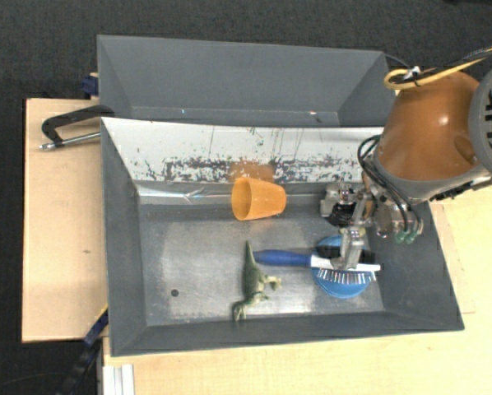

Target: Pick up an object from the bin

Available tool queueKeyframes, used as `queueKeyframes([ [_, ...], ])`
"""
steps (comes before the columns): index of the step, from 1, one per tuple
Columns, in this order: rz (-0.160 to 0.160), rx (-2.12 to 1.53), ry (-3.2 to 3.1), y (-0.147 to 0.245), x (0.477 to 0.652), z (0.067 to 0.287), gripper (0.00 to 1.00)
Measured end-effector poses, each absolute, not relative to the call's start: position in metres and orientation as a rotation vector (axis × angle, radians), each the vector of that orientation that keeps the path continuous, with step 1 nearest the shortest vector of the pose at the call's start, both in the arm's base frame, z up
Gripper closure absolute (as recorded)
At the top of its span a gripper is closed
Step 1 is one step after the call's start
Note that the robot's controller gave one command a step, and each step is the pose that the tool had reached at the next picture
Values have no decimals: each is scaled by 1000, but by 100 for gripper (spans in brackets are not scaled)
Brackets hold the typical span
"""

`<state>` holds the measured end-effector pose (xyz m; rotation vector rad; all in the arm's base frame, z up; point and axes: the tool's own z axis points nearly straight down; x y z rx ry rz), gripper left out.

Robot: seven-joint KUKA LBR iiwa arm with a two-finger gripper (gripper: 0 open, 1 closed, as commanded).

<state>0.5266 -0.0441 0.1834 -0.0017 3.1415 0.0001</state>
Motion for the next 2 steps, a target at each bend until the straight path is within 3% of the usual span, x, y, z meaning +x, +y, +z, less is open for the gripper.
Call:
queueKeyframes([
  [1, 5, 87, 3147, -14, 522, 82, 0],
  [2, 2, 89, 3139, -15, 524, 86, 100],
])
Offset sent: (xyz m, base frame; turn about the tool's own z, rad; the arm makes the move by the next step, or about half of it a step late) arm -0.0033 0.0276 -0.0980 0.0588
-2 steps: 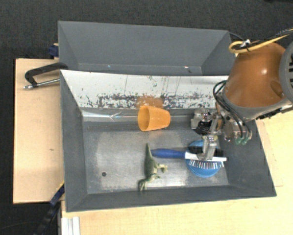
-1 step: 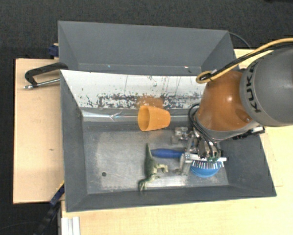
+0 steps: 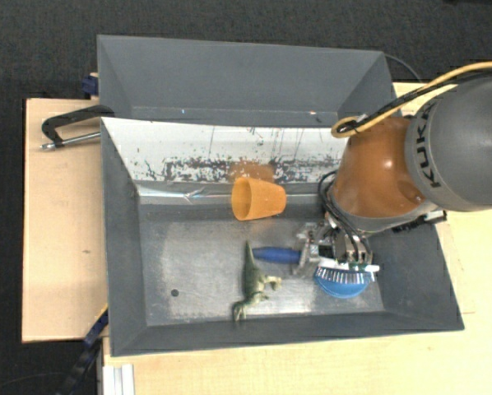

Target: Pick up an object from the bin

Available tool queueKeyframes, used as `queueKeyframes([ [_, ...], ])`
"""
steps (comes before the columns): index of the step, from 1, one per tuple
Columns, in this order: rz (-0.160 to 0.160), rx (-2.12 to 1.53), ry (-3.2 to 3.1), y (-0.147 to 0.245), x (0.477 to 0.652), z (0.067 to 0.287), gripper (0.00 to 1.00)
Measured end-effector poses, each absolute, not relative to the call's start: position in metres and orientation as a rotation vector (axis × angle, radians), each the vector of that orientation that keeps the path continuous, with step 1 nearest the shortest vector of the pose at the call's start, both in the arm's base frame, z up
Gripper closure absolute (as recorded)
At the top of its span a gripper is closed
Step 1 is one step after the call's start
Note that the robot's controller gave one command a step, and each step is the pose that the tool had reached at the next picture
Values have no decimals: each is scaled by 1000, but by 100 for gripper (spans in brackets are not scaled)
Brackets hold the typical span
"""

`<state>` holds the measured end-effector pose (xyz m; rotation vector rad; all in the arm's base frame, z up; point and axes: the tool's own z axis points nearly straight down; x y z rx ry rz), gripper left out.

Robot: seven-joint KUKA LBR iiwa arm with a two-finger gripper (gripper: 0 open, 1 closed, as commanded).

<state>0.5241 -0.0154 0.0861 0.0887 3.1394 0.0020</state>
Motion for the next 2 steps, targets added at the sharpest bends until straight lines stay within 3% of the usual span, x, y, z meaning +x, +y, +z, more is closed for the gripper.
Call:
queueKeyframes([
  [1, 2, -1315, 2843, -31, 517, 74, 100],
  [2, -9, -1429, 2784, -49, 525, 217, 100],
])
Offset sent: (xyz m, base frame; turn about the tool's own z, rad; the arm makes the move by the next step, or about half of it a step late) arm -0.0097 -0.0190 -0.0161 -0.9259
